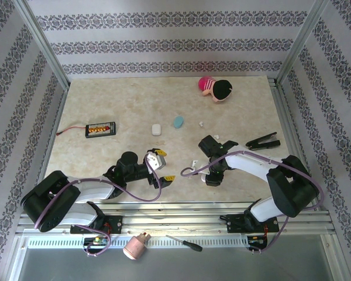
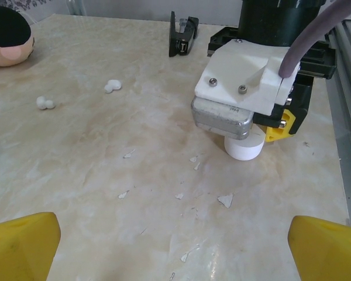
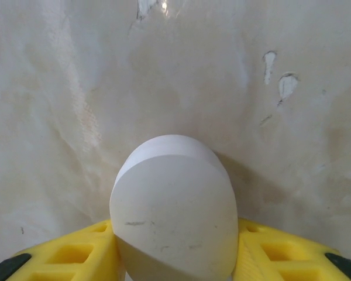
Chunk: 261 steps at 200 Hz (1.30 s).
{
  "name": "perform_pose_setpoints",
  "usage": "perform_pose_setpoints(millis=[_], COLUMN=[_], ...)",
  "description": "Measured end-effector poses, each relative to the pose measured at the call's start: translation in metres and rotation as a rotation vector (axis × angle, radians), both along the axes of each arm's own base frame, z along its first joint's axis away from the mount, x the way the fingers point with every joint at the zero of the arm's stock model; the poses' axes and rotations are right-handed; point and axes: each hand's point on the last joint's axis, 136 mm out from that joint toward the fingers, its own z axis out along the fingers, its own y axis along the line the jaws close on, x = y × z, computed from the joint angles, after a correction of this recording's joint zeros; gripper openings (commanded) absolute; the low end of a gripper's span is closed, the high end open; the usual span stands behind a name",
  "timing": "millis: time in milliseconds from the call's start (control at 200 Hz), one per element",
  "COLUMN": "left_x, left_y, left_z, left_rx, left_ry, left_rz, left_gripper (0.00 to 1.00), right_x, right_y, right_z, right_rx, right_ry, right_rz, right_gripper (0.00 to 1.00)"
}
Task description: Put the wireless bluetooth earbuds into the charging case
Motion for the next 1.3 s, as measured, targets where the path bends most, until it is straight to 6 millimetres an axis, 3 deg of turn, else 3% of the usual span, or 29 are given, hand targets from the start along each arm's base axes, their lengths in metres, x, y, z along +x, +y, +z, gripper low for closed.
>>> perform_pose_setpoints(millis=[285,395,630,745,974,1149,1234,1304], left_x=[0.004,0.009,0.013,0.011,0.012,0.011,0.01,0.009], left_y=[0.006,0.009,0.017,0.022,0.03,0.033,0.034,0.034], left_z=[0.007,0.011,0.032,0.036,0.03,0.022,0.021,0.02], left_rx=[-0.013,-0.028,-0.063,-0.064,-0.029,-0.005,0.002,0.008], left_ry=[-0.025,-0.017,-0.052,-0.061,-0.05,-0.035,-0.032,-0.03], left_rz=[0.046,0.088,0.141,0.16,0.199,0.205,0.204,0.203], left_gripper=[0.99,0.99,0.99,0.99,0.99,0.99,0.99,0.99], right_x=[0.014,0.025,0.09,0.108,0.103,0.086,0.083,0.082], right_y=[0.022,0.03,0.052,0.063,0.067,0.076,0.083,0.087], right_z=[0.034,0.037,0.034,0.034,0.019,0.008,0.006,0.005], right_rx=[0.142,0.164,0.099,0.113,0.177,0.206,0.22,0.234], right_ry=[-0.091,-0.106,-0.143,-0.149,-0.121,-0.08,-0.069,-0.061], right_rz=[-0.023,-0.088,-0.508,-0.753,-1.241,-1.466,-1.518,-1.541], right_gripper=[0.42,0.32,0.29,0.33,0.34,0.36,0.41,0.52])
